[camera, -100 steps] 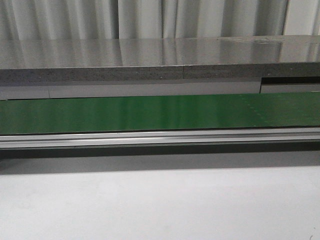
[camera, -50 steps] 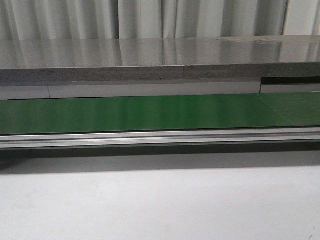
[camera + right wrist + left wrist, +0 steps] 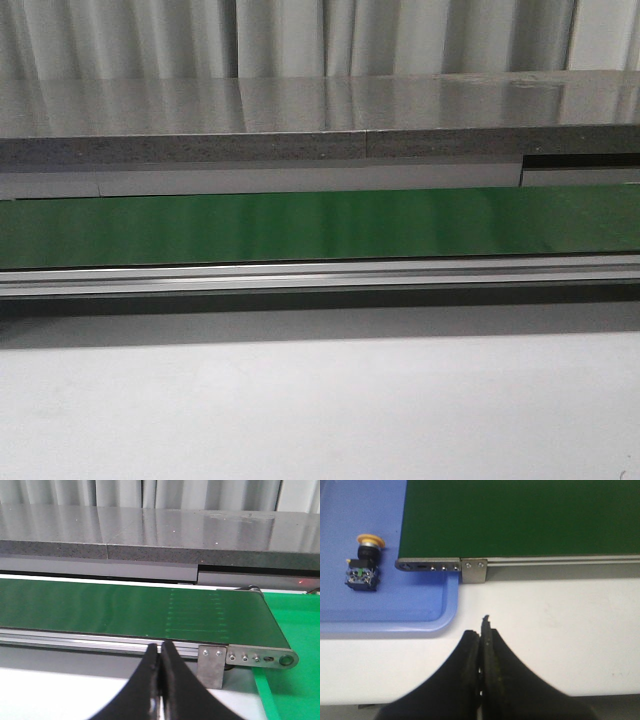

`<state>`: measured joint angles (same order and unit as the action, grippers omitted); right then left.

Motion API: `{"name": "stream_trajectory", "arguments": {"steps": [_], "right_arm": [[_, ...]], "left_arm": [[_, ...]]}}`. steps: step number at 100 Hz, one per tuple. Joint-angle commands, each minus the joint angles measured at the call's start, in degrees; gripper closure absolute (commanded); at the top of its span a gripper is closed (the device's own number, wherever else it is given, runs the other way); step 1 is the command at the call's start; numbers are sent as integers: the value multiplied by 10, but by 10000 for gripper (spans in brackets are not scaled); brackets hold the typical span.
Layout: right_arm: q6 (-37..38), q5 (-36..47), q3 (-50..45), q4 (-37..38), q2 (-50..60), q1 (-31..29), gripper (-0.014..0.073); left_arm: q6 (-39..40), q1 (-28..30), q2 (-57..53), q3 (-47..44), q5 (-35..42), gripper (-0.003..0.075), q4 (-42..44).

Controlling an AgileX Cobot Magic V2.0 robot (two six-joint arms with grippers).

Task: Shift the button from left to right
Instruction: 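Move the left gripper down toward the yellow push button in the blue tray, then lower the open left gripper over the yellow-capped push button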

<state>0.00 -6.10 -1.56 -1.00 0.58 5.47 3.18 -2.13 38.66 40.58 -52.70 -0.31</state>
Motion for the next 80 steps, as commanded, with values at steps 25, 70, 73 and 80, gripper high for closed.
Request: {"name": "stream_trajectory", "arguments": {"steps": [25, 70, 73, 80], "right_arm": [[0, 41, 10, 4, 8, 2, 662], [0, 41, 10, 4, 8, 2, 662], [0, 41, 10, 4, 8, 2, 662], [0, 41, 10, 4, 8, 2, 662]], "left_arm": [[5, -4, 48, 20, 25, 731, -8], [5, -4, 48, 21, 25, 60, 14], [5, -4, 48, 22, 21, 57, 16], [5, -3, 50, 31, 10, 57, 27]]}}
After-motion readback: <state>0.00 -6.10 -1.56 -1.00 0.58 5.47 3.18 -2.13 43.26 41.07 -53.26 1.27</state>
